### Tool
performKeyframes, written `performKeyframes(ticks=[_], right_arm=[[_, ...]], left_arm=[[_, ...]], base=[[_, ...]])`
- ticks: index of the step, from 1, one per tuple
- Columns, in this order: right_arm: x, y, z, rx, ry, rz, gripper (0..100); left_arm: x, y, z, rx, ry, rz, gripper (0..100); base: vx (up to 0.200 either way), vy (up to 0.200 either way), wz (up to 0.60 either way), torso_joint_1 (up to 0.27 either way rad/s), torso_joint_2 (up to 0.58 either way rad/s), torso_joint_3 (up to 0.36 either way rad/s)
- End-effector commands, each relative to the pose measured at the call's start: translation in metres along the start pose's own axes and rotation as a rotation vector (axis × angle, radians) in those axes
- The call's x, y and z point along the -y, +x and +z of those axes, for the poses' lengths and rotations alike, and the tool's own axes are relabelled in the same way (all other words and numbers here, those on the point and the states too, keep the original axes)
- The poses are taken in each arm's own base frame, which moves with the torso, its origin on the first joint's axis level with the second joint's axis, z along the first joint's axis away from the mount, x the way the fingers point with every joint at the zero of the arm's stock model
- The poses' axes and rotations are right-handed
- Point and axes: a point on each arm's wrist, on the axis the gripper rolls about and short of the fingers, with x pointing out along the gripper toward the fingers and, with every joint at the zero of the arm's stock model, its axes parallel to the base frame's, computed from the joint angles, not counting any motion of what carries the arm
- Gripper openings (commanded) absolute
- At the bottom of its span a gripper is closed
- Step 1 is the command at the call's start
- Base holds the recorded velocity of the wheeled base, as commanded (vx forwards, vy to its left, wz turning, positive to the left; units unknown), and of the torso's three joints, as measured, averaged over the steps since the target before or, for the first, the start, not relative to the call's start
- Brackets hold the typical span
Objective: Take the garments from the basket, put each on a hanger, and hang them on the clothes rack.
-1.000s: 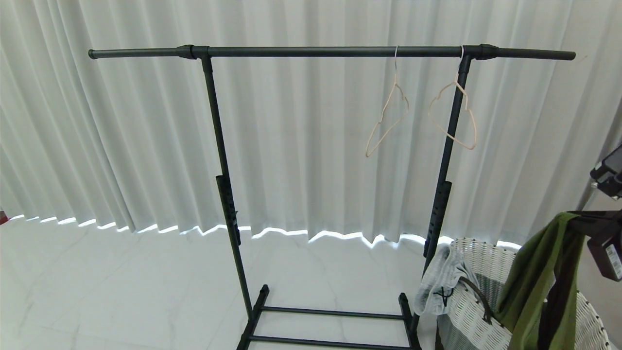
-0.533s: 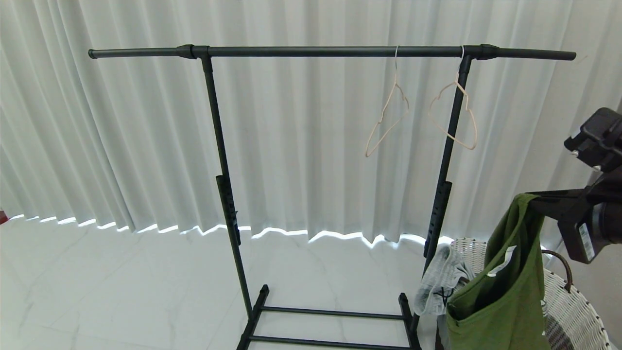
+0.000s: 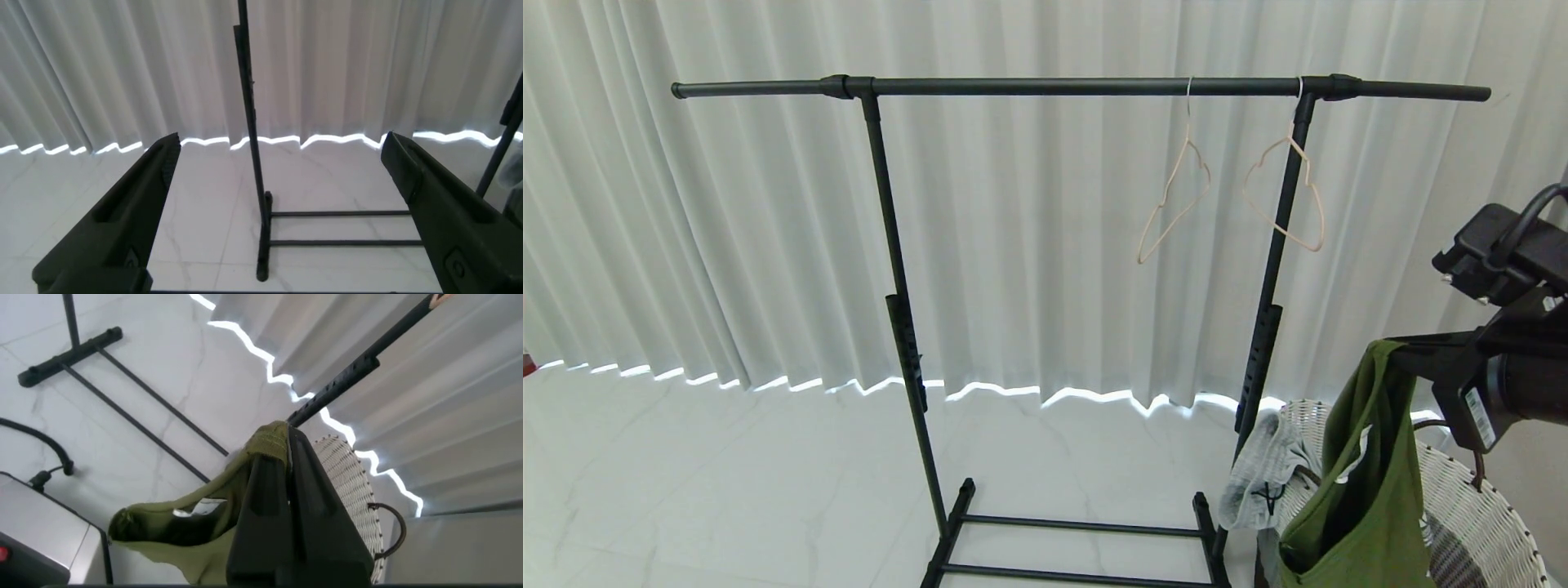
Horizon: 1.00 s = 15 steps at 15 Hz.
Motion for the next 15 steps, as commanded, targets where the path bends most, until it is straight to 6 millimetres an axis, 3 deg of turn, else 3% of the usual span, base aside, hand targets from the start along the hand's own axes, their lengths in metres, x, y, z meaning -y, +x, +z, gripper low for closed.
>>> performKeyframes(ticks=[1,4,5,6,7,9,11,13,15], right_arm=[[-0.001,0.000,-0.003,-0.008,-0.003,0.004,0],[-0.003,-0.001,0.001,0.011,-0.008,0.014,0],[-0.004,-0.001,0.002,0.015,-0.009,0.017,0],[-0.003,-0.002,0.003,0.022,-0.006,0.013,0],[-0.002,-0.003,0.004,0.028,-0.005,0.011,0],[0.000,-0.005,0.010,0.048,0.024,0.007,0],[-0.001,-0.006,0.016,0.069,0.059,0.015,0],[0.003,-0.010,0.027,0.112,0.100,0.027,0],[0.006,-0.013,0.044,0.166,0.121,0.036,0]], left_arm=[[0.000,0.000,0.000,0.000,0.004,0.002,100],[0.000,0.000,0.002,0.009,-0.006,-0.008,100],[-0.003,-0.003,0.034,0.059,-0.032,-0.103,100],[-0.008,0.003,0.078,0.054,-0.119,-0.210,100],[-0.012,0.012,0.108,0.047,-0.148,-0.237,100],[-0.014,0.051,0.156,-0.023,-0.152,-0.382,100],[-0.004,0.105,0.186,-0.122,-0.149,-0.520,100],[0.020,0.158,0.208,-0.193,-0.138,-0.625,100],[0.061,0.203,0.209,-0.293,-0.128,-0.720,100]], base=[[0.000,0.000,0.00,0.000,0.00,0.000],[0.000,0.000,0.00,0.000,0.00,0.000],[0.000,0.000,0.00,0.000,0.00,0.000],[0.000,0.000,0.00,0.000,0.00,0.000],[0.000,0.000,0.00,0.000,0.00,0.000],[0.000,0.000,0.00,0.000,0.00,0.000],[0.000,0.000,0.00,0.000,0.00,0.000],[0.000,0.000,0.00,0.000,0.00,0.000],[0.000,0.000,0.00,0.000,0.00,0.000]])
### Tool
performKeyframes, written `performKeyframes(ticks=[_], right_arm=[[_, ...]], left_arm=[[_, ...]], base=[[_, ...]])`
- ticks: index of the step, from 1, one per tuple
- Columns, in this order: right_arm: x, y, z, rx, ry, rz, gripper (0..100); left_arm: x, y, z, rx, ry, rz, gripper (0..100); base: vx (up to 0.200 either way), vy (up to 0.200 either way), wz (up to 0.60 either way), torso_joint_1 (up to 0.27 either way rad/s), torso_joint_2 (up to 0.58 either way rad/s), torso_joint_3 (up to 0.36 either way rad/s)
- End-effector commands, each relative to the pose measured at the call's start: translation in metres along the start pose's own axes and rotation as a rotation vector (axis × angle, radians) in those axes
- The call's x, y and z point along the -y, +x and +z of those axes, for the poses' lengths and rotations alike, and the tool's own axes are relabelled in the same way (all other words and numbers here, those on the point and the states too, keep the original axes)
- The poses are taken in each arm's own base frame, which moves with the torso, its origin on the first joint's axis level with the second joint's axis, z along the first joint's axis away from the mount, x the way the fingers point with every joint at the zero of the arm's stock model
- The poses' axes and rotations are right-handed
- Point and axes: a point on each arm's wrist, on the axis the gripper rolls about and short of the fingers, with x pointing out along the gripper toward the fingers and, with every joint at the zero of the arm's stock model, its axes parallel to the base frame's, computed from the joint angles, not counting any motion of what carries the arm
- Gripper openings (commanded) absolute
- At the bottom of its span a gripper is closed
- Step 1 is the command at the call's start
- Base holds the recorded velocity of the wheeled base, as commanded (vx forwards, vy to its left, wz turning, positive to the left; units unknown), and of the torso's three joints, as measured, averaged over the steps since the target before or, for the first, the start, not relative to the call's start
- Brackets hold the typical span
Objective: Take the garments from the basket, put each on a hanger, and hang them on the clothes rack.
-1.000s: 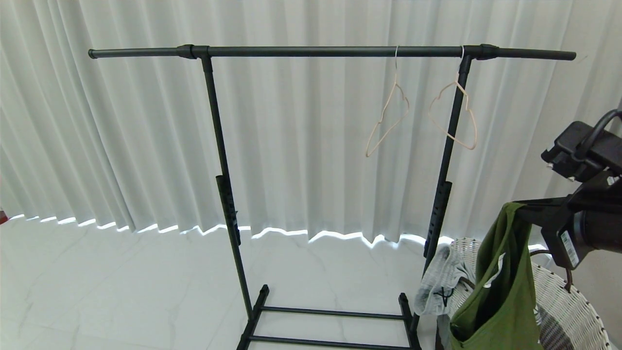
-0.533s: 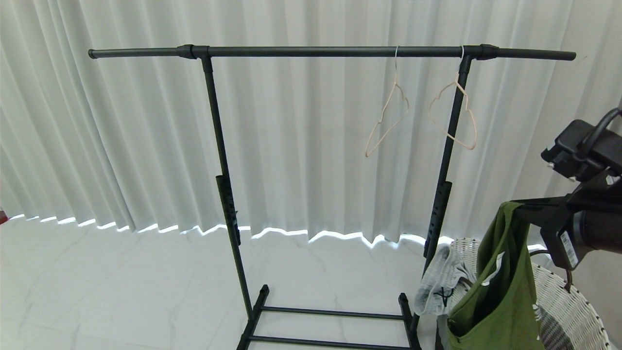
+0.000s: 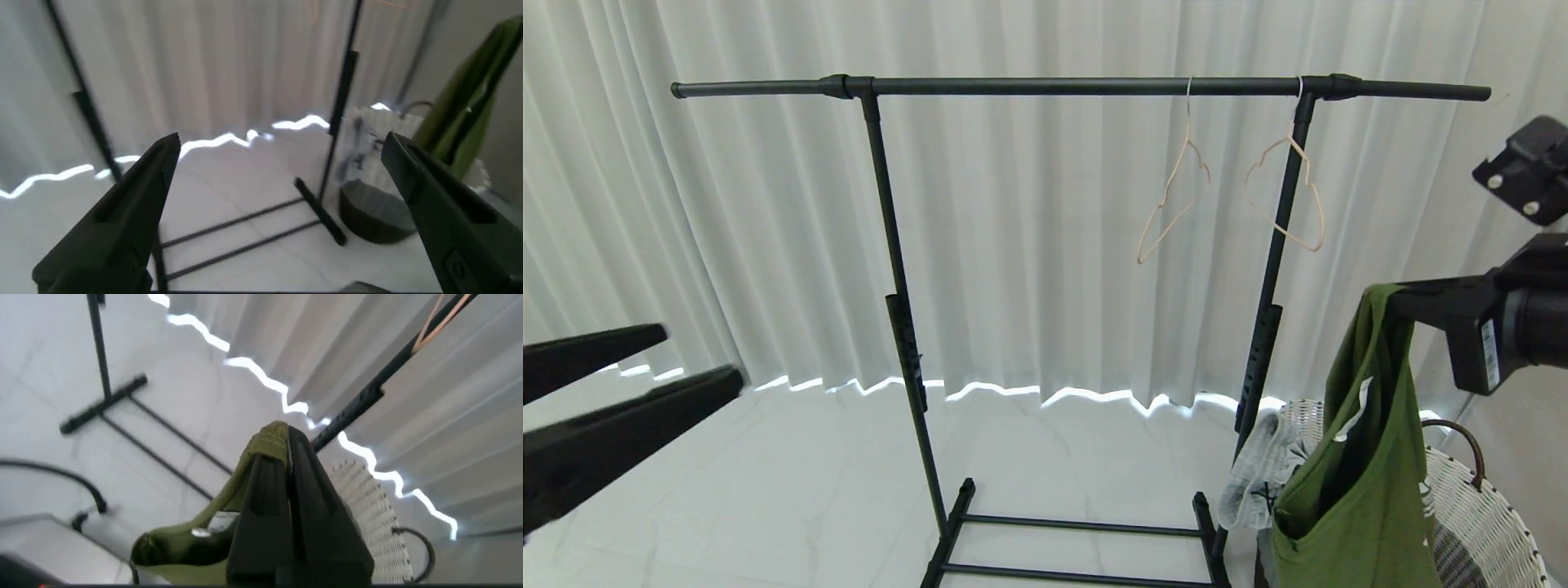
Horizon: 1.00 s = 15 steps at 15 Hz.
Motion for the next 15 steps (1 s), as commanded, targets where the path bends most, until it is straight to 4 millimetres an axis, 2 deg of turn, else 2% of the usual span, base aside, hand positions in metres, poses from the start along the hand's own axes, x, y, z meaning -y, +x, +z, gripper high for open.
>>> performKeyframes(ticks=[1,3,6,8,11,15], right_arm=[[-0.003,0.002,0.019,0.053,0.024,0.030,0],[-0.017,0.002,0.035,0.100,0.065,0.115,0],[-0.027,0.002,0.039,0.108,0.060,0.167,0],[-0.028,0.002,0.038,0.105,0.060,0.169,0],[-0.029,0.002,0.038,0.109,0.058,0.199,0],[-0.029,0.002,0.038,0.113,0.058,0.206,0]], left_arm=[[0.020,0.134,0.014,-0.249,-0.053,-0.202,100],[0.054,0.173,-0.011,-0.384,-0.100,-0.203,100],[0.115,0.195,-0.048,-0.539,-0.129,-0.262,100],[0.145,0.206,-0.064,-0.560,-0.154,-0.322,100],[0.152,0.225,-0.082,-0.563,-0.166,-0.315,100],[0.138,0.236,-0.089,-0.583,-0.254,-0.212,100]], base=[[0.000,0.000,0.00,0.000,0.00,0.000],[0.000,0.000,0.00,0.000,0.00,0.000],[0.000,0.000,0.00,0.000,0.00,0.000],[0.000,0.000,0.00,0.000,0.00,0.000],[0.000,0.000,0.00,0.000,0.00,0.000],[0.000,0.000,0.00,0.000,0.00,0.000]])
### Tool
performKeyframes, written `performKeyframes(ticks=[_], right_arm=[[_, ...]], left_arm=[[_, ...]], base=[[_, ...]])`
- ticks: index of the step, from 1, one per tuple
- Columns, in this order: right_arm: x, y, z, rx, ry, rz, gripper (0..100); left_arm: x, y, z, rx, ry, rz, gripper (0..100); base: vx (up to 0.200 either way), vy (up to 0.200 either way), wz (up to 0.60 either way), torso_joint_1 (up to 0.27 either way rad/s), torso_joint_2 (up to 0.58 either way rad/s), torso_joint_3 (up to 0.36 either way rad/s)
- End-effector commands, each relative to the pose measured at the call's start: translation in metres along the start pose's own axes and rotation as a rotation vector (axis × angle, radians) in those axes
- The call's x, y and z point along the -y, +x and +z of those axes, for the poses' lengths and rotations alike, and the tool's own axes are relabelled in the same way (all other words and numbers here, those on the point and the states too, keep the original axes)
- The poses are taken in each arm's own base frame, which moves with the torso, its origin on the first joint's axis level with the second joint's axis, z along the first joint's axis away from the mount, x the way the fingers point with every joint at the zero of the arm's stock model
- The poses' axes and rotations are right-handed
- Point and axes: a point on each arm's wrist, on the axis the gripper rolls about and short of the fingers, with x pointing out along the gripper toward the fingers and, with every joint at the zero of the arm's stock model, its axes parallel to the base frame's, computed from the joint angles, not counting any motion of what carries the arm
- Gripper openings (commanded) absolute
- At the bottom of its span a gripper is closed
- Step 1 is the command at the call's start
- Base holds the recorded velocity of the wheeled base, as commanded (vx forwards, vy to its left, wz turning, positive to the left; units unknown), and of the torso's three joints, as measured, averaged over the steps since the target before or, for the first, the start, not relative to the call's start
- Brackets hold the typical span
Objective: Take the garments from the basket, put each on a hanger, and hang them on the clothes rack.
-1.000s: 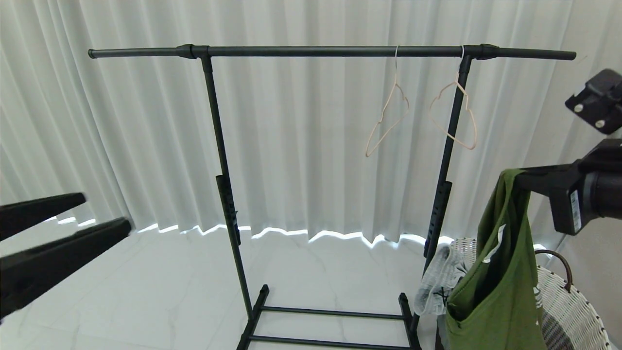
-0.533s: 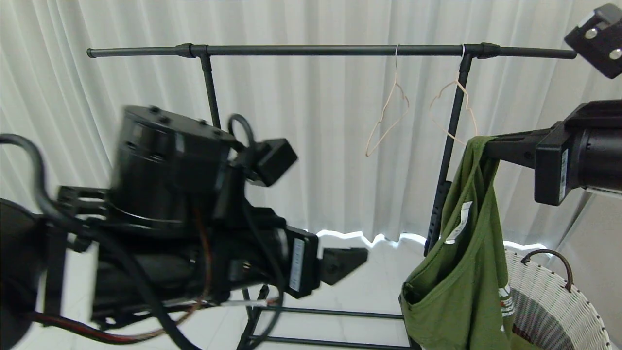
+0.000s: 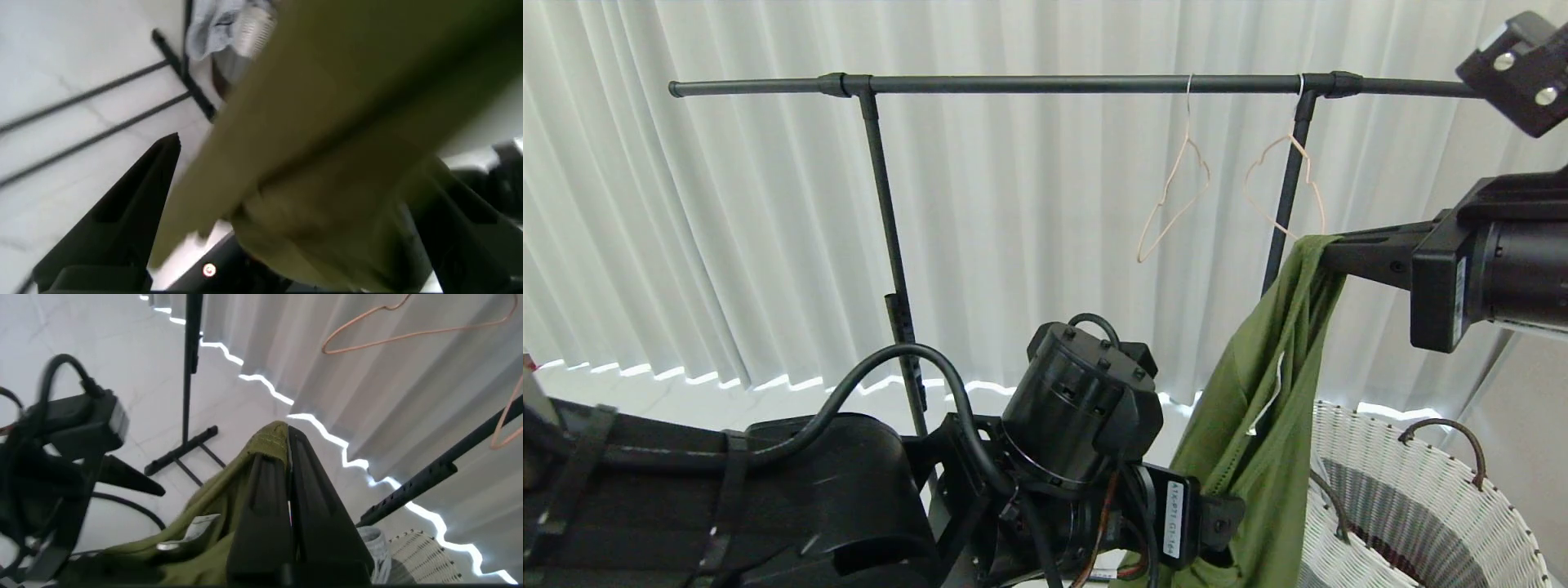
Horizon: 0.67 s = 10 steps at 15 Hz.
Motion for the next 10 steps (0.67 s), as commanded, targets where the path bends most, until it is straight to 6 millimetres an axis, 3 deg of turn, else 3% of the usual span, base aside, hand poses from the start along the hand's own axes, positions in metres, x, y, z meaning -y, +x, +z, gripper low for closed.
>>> performKeyframes(ticks=[1,2,6,10], right_arm=[[0.000,0.000,0.000,0.000,-0.001,0.001,0],[-0.002,0.000,0.001,0.002,-0.003,0.008,0],[-0.010,-0.003,0.002,0.012,-0.013,0.047,0],[-0.011,-0.005,0.004,0.022,-0.014,0.054,0]], left_arm=[[-0.005,-0.003,-0.003,-0.003,-0.042,0.017,100],[-0.005,-0.014,-0.006,-0.003,-0.042,0.004,100],[-0.003,-0.028,-0.001,0.054,-0.043,-0.031,100],[-0.008,-0.017,0.005,0.097,-0.052,-0.060,100]], base=[[0.000,0.000,0.00,0.000,0.00,0.000],[0.000,0.000,0.00,0.000,0.00,0.000],[0.000,0.000,0.00,0.000,0.00,0.000],[0.000,0.000,0.00,0.000,0.00,0.000]])
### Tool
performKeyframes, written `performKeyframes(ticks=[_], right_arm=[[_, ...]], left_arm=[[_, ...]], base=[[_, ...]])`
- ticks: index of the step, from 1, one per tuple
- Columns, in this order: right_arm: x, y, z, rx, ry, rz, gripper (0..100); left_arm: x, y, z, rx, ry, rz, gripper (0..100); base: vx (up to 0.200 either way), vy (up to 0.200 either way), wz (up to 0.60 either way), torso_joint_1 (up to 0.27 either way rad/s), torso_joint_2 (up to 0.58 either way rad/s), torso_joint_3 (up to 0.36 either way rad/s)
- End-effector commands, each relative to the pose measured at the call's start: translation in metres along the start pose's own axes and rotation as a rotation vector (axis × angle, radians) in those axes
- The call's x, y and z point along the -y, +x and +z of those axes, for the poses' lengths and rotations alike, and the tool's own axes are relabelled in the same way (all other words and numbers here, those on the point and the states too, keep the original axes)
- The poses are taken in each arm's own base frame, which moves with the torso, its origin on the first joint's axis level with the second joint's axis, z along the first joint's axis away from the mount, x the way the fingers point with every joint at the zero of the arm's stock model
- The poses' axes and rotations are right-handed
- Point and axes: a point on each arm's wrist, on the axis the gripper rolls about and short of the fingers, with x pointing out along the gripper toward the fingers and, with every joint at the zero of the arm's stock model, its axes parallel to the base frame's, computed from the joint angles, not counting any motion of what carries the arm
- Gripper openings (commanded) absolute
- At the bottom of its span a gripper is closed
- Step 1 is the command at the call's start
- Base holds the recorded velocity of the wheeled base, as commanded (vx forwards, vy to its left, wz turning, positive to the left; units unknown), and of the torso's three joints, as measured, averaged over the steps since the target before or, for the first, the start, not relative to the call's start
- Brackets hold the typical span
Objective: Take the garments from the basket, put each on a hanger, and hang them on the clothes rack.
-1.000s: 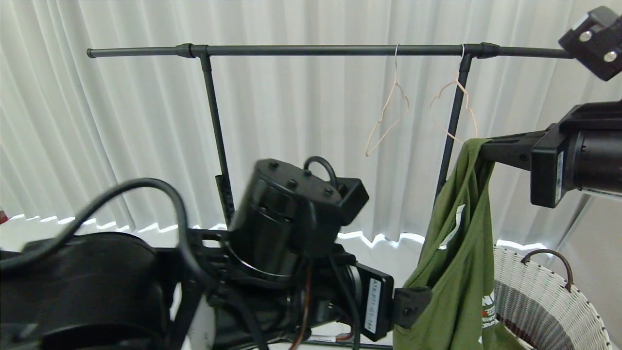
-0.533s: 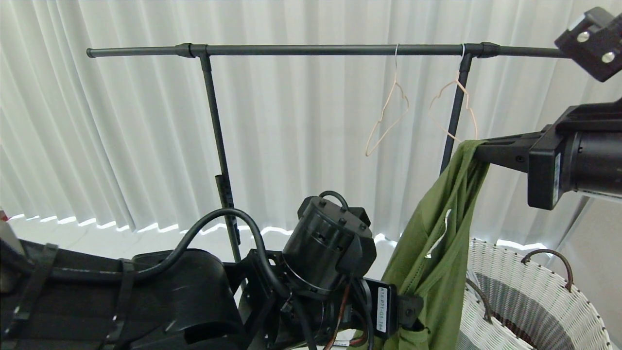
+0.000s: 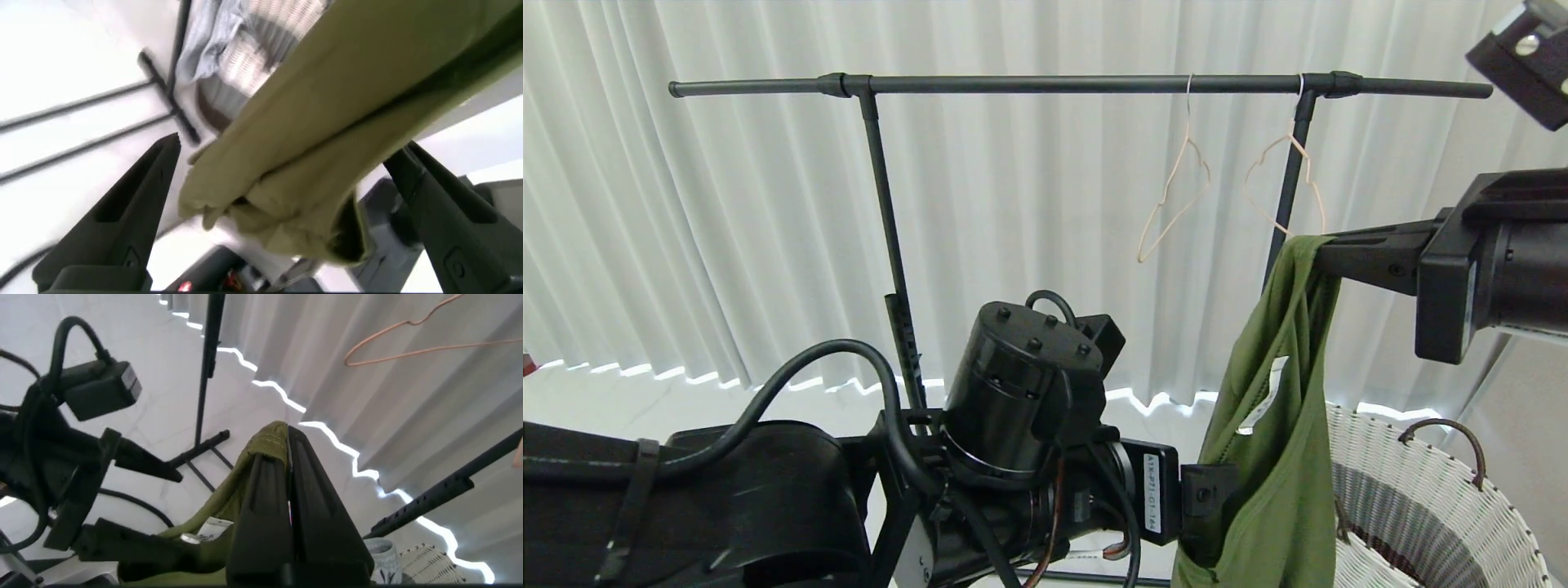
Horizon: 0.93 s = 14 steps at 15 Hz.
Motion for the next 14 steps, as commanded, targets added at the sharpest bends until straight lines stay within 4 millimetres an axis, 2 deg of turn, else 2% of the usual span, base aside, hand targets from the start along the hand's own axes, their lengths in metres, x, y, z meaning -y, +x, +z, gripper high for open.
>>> performKeyframes(ticks=[1,2,5,7,10,11,13,14], right_arm=[[0.000,-0.002,0.001,0.005,0.000,0.001,0],[0.000,-0.002,0.001,0.005,0.000,0.000,0],[0.000,-0.002,0.001,0.004,0.000,-0.006,0],[0.000,-0.002,0.000,0.001,0.000,-0.008,0],[0.001,-0.007,-0.004,-0.034,-0.002,-0.008,0],[0.001,-0.008,-0.005,-0.044,-0.003,-0.009,0],[0.003,-0.010,-0.007,-0.049,-0.001,-0.016,0],[0.008,-0.012,-0.013,-0.068,0.005,-0.042,0]], left_arm=[[-0.005,0.007,-0.003,-0.017,-0.006,0.017,100],[-0.014,0.018,-0.016,-0.071,-0.005,0.055,100],[-0.032,0.014,-0.048,-0.179,0.026,0.115,100],[-0.036,0.003,-0.055,-0.175,0.028,0.158,100],[-0.034,-0.015,-0.055,-0.151,0.031,0.144,100],[-0.034,-0.021,-0.055,-0.145,0.032,0.140,0],[-0.035,-0.026,-0.056,-0.141,0.033,0.145,0],[-0.034,-0.035,-0.055,-0.104,0.047,0.165,0]], base=[[0.000,0.000,0.00,0.000,0.00,0.000],[0.000,0.000,0.00,0.000,0.00,0.000],[0.000,0.000,0.00,0.000,0.00,0.000],[0.000,0.000,0.00,0.000,0.00,0.000],[0.000,0.000,0.00,0.000,0.00,0.000],[0.000,0.000,0.00,0.000,0.00,0.000],[0.000,0.000,0.00,0.000,0.00,0.000],[0.000,0.000,0.00,0.000,0.00,0.000]])
